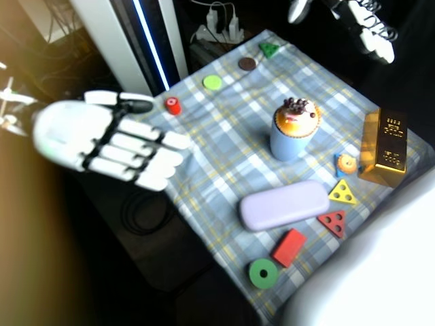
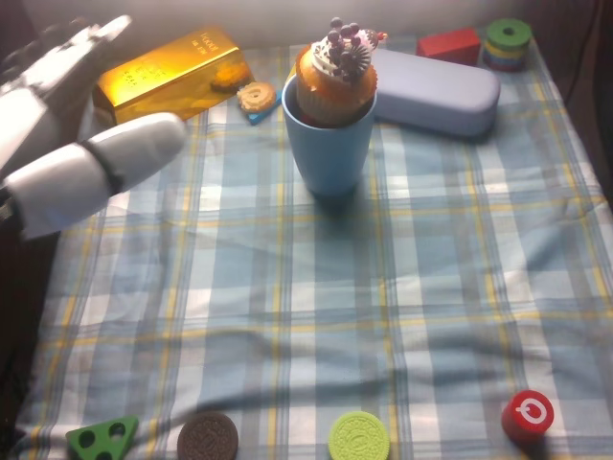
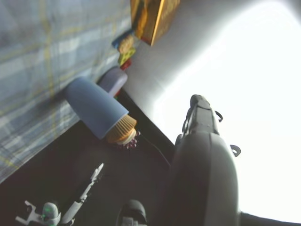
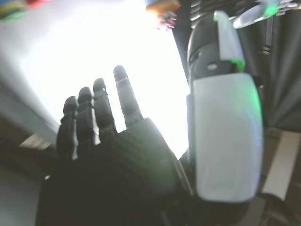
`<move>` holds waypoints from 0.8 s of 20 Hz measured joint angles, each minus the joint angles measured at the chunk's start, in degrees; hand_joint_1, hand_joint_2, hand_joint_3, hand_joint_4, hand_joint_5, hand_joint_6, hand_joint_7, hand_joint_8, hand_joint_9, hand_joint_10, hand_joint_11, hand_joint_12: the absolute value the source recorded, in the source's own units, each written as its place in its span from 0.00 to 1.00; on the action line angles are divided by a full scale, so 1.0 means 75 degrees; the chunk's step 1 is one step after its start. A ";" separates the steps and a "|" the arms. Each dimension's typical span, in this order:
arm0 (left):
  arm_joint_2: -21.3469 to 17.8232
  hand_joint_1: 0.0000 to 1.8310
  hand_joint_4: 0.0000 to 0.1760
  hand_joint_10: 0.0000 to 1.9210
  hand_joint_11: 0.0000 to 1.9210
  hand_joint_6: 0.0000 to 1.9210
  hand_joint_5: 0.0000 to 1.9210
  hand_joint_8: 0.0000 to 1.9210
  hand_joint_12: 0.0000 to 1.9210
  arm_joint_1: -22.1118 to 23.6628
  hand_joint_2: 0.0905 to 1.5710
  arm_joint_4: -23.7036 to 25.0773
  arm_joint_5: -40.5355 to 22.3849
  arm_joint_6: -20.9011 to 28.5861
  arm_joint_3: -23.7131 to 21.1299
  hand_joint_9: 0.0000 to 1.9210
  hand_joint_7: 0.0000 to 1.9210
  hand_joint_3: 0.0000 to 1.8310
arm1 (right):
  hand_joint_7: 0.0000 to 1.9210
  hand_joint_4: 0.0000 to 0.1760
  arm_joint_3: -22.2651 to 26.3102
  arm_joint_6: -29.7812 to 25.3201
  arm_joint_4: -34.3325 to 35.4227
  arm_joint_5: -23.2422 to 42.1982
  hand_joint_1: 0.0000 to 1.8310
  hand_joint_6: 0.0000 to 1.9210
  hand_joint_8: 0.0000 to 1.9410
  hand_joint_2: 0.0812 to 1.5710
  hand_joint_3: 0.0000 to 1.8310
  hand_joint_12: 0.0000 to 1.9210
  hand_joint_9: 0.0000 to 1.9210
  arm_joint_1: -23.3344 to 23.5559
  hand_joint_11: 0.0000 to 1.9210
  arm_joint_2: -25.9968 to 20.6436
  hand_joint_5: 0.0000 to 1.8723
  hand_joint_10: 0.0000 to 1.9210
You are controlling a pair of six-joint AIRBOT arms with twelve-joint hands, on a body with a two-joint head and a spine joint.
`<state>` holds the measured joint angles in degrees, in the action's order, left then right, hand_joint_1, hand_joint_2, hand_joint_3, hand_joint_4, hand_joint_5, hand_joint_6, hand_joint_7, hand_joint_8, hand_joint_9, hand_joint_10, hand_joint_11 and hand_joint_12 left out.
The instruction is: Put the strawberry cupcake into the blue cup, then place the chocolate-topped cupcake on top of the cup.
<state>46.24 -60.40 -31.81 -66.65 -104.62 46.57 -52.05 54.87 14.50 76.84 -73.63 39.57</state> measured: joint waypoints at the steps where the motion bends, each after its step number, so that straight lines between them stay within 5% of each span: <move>1: -0.0044 0.00 0.51 0.00 0.00 0.00 0.04 0.00 0.00 -0.0262 0.57 -0.0221 -0.0277 -0.0015 -0.0111 0.00 0.00 0.00 | 0.01 0.26 0.0105 0.0128 0.0393 0.0437 0.00 0.00 0.00 0.62 0.00 0.00 0.00 -0.0449 0.00 -0.0023 0.01 0.00; 2: -0.0047 0.00 0.51 0.00 0.00 0.01 0.04 0.00 0.00 -0.0475 0.57 -0.0452 -0.0548 -0.0061 -0.0239 0.00 0.00 0.00 | 0.01 0.40 0.0198 0.0184 0.0743 0.0778 0.00 0.00 0.00 0.60 0.00 0.00 0.00 -0.0868 0.00 -0.0026 0.01 0.00; 3: -0.0047 0.00 0.66 0.00 0.00 0.00 0.04 0.00 0.00 -0.0621 0.57 -0.0685 -0.0769 -0.0178 -0.0356 0.00 0.00 0.00 | 0.00 0.39 0.0286 0.0210 0.1003 0.0918 0.00 0.00 0.00 0.60 0.00 0.00 0.00 -0.1096 0.00 -0.0023 0.01 0.00; 4: -0.0044 0.00 0.67 0.00 0.00 0.00 0.04 0.00 0.00 -0.0694 0.57 -0.0915 -0.0953 -0.0388 -0.0487 0.00 0.00 0.00 | 0.00 0.40 0.0361 0.0219 0.1166 0.1096 0.00 0.00 0.00 0.60 0.00 0.00 0.00 -0.1244 0.00 -0.0015 0.01 0.00; 5: -0.0035 0.00 0.51 0.00 0.00 0.01 0.05 0.00 0.00 -0.0854 0.61 -0.0985 -0.1349 -0.0734 -0.0653 0.00 0.00 0.02 | 0.00 0.41 0.0391 0.0213 0.1207 0.1376 0.00 0.00 0.00 0.59 0.00 0.00 0.00 -0.1358 0.00 0.0015 0.01 0.00; 7: 0.0038 0.00 0.37 0.00 0.00 0.00 0.06 0.00 0.00 -0.1119 0.63 -0.1311 -0.1944 -0.1335 -0.0991 0.00 0.01 0.01 | 0.00 0.36 0.0428 0.0213 0.1241 0.1582 0.00 0.00 0.00 0.59 0.00 0.00 0.00 -0.1361 0.00 0.0090 0.00 0.00; 8: 0.0064 0.00 0.45 0.00 0.00 0.00 0.06 0.00 0.00 -0.1224 0.62 -0.1425 -0.2081 -0.1390 -0.1061 0.00 0.01 0.00 | 0.00 0.36 0.0431 0.0213 0.1239 0.1591 0.00 0.00 0.00 0.59 0.00 0.00 0.00 -0.1358 0.00 0.0111 0.00 0.00; 10: 0.0131 0.00 0.48 0.00 0.01 0.00 0.06 0.00 0.00 -0.1413 0.64 -0.1661 -0.2457 -0.1416 -0.1183 0.00 0.01 0.01 | 0.00 0.57 0.0469 0.0216 0.1297 0.1644 0.00 0.00 0.00 0.59 0.00 0.00 0.00 -0.1378 0.00 0.0169 0.01 0.00; 11: 0.0195 0.00 0.35 0.01 0.04 0.00 0.07 0.00 0.01 -0.1451 0.66 -0.1696 -0.2681 -0.1437 -0.1186 0.02 0.02 0.01 | 0.00 0.56 0.0481 0.0245 0.1317 0.1699 0.00 0.00 0.00 0.59 0.00 0.00 0.00 -0.1408 0.00 0.0204 0.01 0.00; 12: 0.0219 0.00 0.45 0.00 0.03 0.00 0.06 0.00 0.01 -0.1501 0.65 -0.1699 -0.2853 -0.1437 -0.1218 0.01 0.02 0.01 | 0.00 0.50 0.0554 0.0309 0.1349 0.1716 0.00 0.00 0.00 0.60 0.00 0.00 0.00 -0.1425 0.00 0.0210 0.01 0.00; 14: 0.0274 0.00 0.47 0.00 0.03 0.00 0.06 0.00 0.01 -0.1550 0.63 -0.1708 -0.3112 -0.1434 -0.1274 0.02 0.02 0.00 | 0.00 0.43 0.0664 0.0592 0.1381 0.1813 0.00 0.00 0.00 0.59 0.00 0.00 0.00 -0.1445 0.00 0.0239 0.02 0.00; 16: 0.0364 0.00 0.29 0.01 0.05 0.00 0.07 0.00 0.02 -0.1606 0.64 -0.1775 -0.3267 -0.1431 -0.1274 0.03 0.03 0.00 | 0.00 0.31 0.0880 0.1253 0.1454 0.1903 0.00 0.00 0.00 0.59 0.00 0.00 0.00 -0.1413 0.00 0.0291 0.01 0.00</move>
